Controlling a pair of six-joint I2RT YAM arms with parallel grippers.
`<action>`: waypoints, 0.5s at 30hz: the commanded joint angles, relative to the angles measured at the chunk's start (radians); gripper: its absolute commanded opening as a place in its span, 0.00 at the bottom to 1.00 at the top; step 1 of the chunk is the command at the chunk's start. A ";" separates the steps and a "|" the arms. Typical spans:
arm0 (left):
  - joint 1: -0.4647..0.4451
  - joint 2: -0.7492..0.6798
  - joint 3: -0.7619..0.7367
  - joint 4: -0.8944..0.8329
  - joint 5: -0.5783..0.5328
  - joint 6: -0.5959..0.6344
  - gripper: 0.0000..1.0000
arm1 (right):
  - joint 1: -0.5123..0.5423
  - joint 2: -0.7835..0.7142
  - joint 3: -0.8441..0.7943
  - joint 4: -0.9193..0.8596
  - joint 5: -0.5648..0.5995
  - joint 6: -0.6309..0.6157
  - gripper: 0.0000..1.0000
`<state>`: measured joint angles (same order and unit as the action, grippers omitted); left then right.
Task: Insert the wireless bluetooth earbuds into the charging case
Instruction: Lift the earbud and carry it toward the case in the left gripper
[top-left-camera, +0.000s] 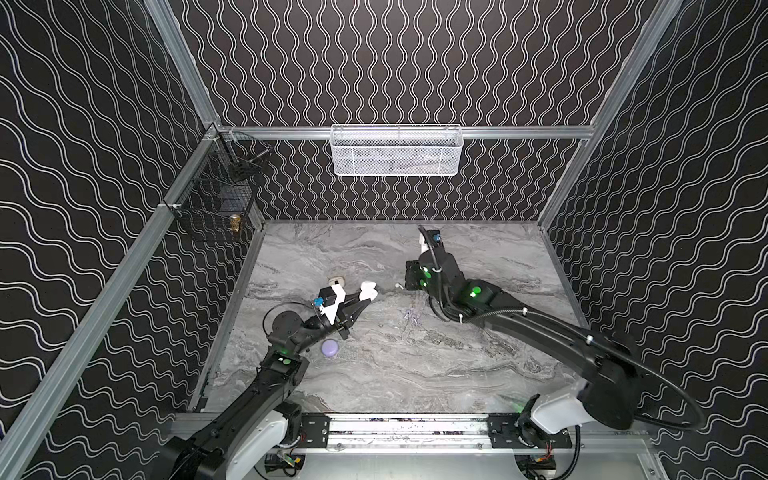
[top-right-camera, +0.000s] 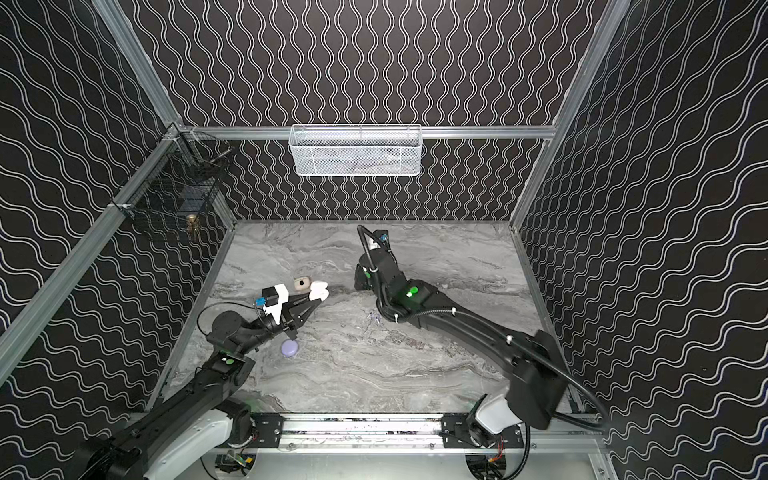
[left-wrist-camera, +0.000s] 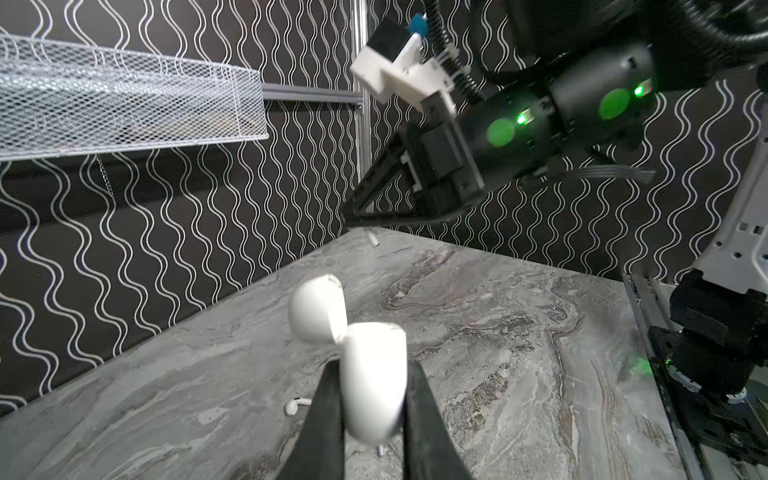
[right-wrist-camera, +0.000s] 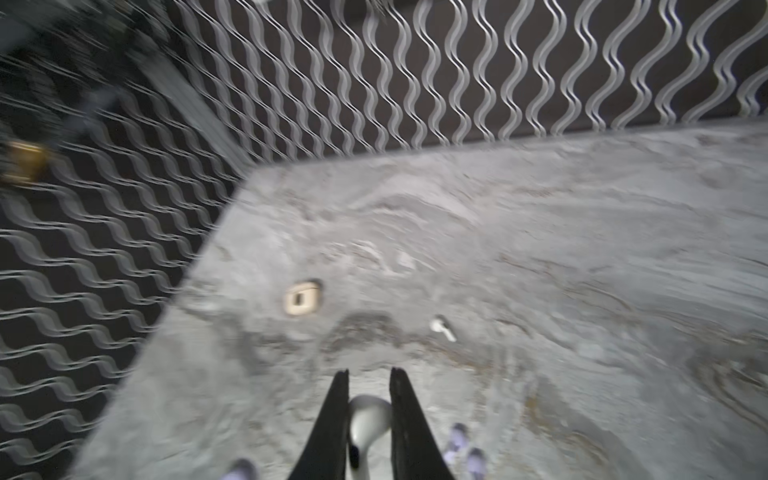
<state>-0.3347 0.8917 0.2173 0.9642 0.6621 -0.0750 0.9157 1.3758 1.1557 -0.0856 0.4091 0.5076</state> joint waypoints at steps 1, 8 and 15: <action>0.000 0.035 -0.035 0.315 0.014 0.014 0.00 | 0.041 -0.082 -0.077 0.182 0.016 0.039 0.11; -0.007 0.074 -0.002 0.333 0.009 0.022 0.00 | 0.098 -0.220 -0.228 0.358 0.029 0.082 0.11; -0.020 0.120 -0.004 0.434 -0.007 0.018 0.00 | 0.118 -0.245 -0.288 0.554 -0.010 0.128 0.11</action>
<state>-0.3519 1.0035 0.2127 1.2949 0.6643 -0.0711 1.0260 1.1362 0.8772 0.3157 0.4198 0.5976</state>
